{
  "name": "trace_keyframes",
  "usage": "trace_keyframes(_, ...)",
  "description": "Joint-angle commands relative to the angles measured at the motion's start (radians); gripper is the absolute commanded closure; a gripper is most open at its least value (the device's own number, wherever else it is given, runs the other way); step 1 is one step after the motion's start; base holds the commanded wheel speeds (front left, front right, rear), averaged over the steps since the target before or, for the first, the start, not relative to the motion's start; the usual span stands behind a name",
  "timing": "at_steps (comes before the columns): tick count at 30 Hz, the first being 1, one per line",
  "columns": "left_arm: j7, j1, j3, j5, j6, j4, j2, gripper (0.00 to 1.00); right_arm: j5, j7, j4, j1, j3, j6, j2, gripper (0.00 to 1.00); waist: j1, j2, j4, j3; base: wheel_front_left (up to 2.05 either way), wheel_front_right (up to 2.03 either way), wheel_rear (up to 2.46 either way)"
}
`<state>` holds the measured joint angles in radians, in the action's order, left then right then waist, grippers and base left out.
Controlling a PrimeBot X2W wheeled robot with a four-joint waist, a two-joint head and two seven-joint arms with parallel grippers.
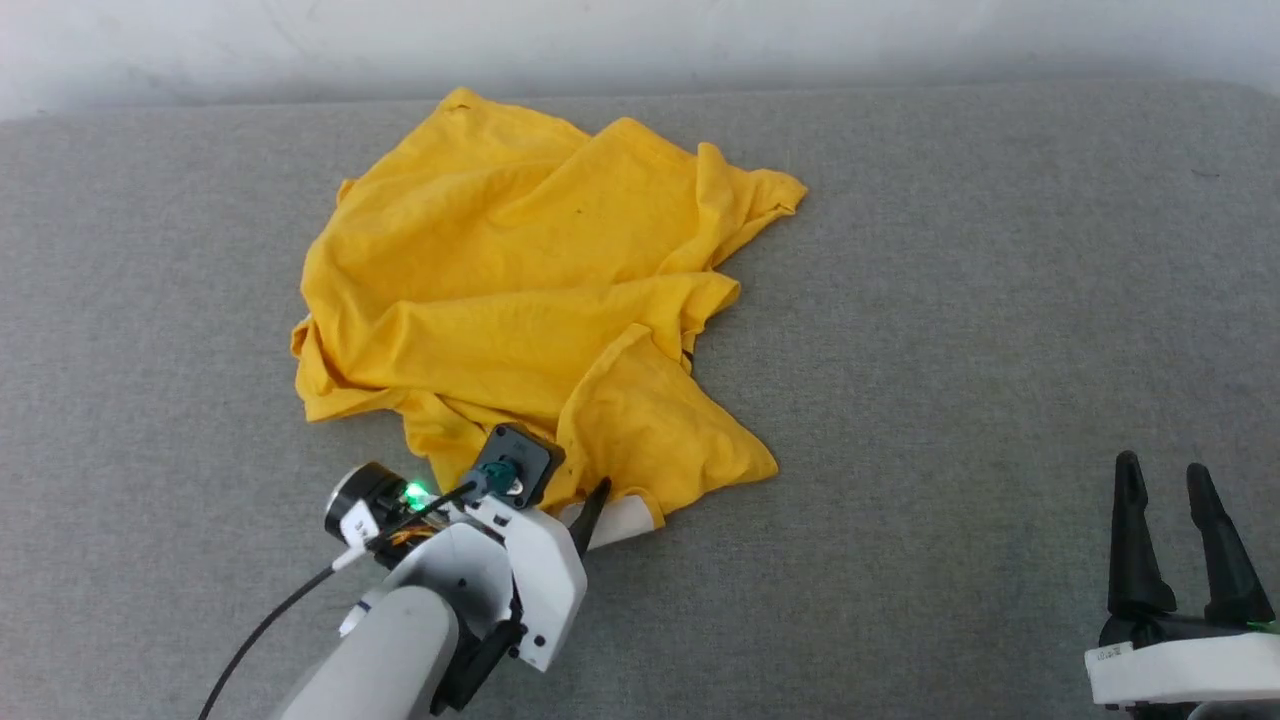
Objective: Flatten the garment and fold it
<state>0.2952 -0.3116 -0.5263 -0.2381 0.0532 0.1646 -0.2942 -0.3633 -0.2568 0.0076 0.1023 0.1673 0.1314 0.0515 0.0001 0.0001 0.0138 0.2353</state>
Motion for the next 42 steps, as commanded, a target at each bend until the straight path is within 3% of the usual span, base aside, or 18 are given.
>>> trace_keyframes(1,0.029,-0.017,-0.012,-0.014,0.017,0.015,-0.002,0.65,-0.006,-0.005,-0.004,-0.017,0.003,-0.001,-0.001,0.0,-0.0001,-0.0001,-0.01,0.011,0.0,0.0,0.0)
trace_keyframes(2,0.045,-0.021,-0.018,-0.026,0.025,0.013,0.001,1.0,-0.007,-0.005,-0.004,-0.018,0.004,-0.001,-0.001,0.0,-0.0001,-0.0001,-0.011,0.012,0.0,0.0,0.0)
trace_keyframes(8,0.072,-0.043,-0.017,-0.112,0.044,-0.061,0.047,1.0,-0.006,-0.005,0.003,-0.017,0.016,-0.001,-0.001,0.0,-0.0001,-0.0001,-0.004,-0.01,0.0,0.0,0.0)
trace_keyframes(14,-0.011,-0.157,0.009,-0.157,0.015,-0.131,0.179,1.0,0.011,-0.005,0.002,-0.017,0.034,-0.001,-0.001,0.0,-0.0001,-0.0001,0.005,-0.059,0.0,0.0,0.0)
trace_keyframes(18,-0.102,-0.27,-0.011,-0.171,-0.032,-0.118,0.235,1.0,0.024,-0.005,-0.009,-0.017,0.042,-0.001,-0.001,0.0,-0.0001,-0.0001,-0.011,-0.081,0.0,0.0,0.0)
trace_keyframes(21,-0.156,-0.334,-0.094,-0.211,-0.065,-0.088,0.243,1.0,0.027,-0.005,-0.013,-0.019,0.043,-0.001,-0.001,0.0,-0.0001,-0.0001,-0.044,-0.086,0.0,0.0,0.0)
trace_keyframes(29,-0.229,-0.393,-0.433,-0.386,-0.149,0.024,0.244,1.0,0.018,-0.005,-0.009,-0.031,0.078,-0.001,-0.001,0.0,-0.0001,-0.0001,-0.158,-0.051,0.0,0.0,0.0)
trace_keyframes(35,-0.245,-0.368,-0.576,-0.492,-0.159,0.097,0.244,1.0,0.004,-0.005,-0.005,-0.037,0.086,-0.001,-0.001,0.0,-0.0001,-0.0001,-0.201,-0.02,0.0,0.0,0.0)
trace_keyframes(36,-0.252,-0.368,-0.599,-0.503,-0.161,0.113,0.244,0.64,0.001,-0.005,-0.004,-0.039,0.084,-0.001,-0.001,0.0,-0.0001,-0.0001,-0.207,-0.016,0.0,0.0,0.0)
trace_keyframes(37,-0.259,-0.367,-0.617,-0.516,-0.164,0.128,0.244,0.0,-0.001,-0.005,-0.004,-0.041,0.081,-0.001,-0.001,0.0,-0.0001,-0.0001,-0.212,-0.012,0.0,0.0,0.0)
trace_keyframes(42,-0.304,-0.39,-0.669,-0.582,-0.172,0.161,0.244,0.0,-0.008,-0.005,0.001,-0.044,0.083,-0.001,-0.001,0.0,-0.0001,-0.0001,-0.202,-0.007,0.0,0.0,0.0)
